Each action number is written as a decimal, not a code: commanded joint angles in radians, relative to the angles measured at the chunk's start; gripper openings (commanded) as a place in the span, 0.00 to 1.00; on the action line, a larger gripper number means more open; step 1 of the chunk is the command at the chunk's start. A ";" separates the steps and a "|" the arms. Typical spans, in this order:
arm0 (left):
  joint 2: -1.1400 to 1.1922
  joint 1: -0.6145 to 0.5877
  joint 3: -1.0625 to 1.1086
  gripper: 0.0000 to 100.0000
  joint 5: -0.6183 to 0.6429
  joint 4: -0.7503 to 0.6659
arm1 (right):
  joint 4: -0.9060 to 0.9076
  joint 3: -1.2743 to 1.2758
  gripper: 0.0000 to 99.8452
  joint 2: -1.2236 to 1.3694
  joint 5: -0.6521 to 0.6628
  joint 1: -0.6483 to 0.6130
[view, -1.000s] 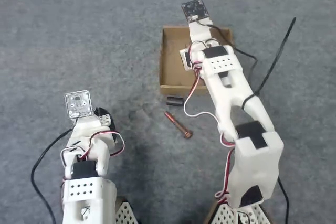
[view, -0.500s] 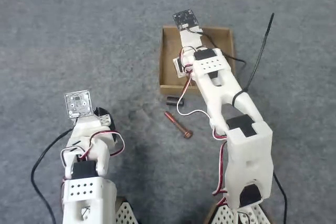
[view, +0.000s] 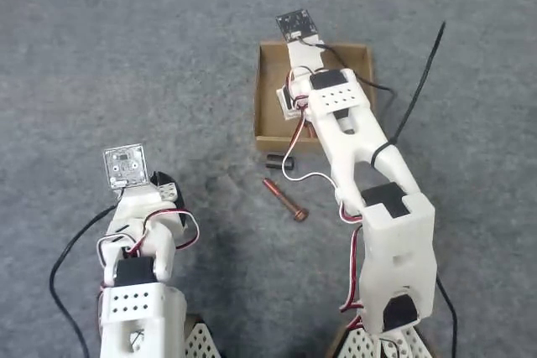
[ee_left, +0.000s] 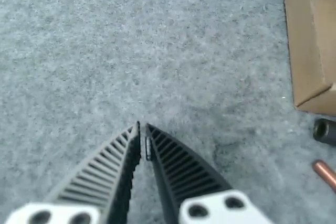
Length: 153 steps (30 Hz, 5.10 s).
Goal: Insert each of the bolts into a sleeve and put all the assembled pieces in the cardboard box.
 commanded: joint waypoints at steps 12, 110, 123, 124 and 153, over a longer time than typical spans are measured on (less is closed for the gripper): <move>0.006 -0.005 -0.012 0.01 -0.015 -0.028 | 0.461 -0.054 0.07 -0.392 -0.012 -0.085; 0.000 -0.005 -0.012 0.01 -0.017 -0.018 | 0.512 0.038 0.11 -0.289 0.855 -0.197; 0.000 -0.005 -0.012 0.01 -0.017 -0.018 | 0.737 0.040 0.03 -0.323 0.855 -0.275; 0.000 -0.005 -0.012 0.01 -0.017 -0.018 | 0.734 0.040 0.01 -0.325 0.855 -0.282; 0.000 -0.005 -0.012 0.01 -0.017 -0.018 | 0.361 0.384 0.07 -0.446 0.994 -0.249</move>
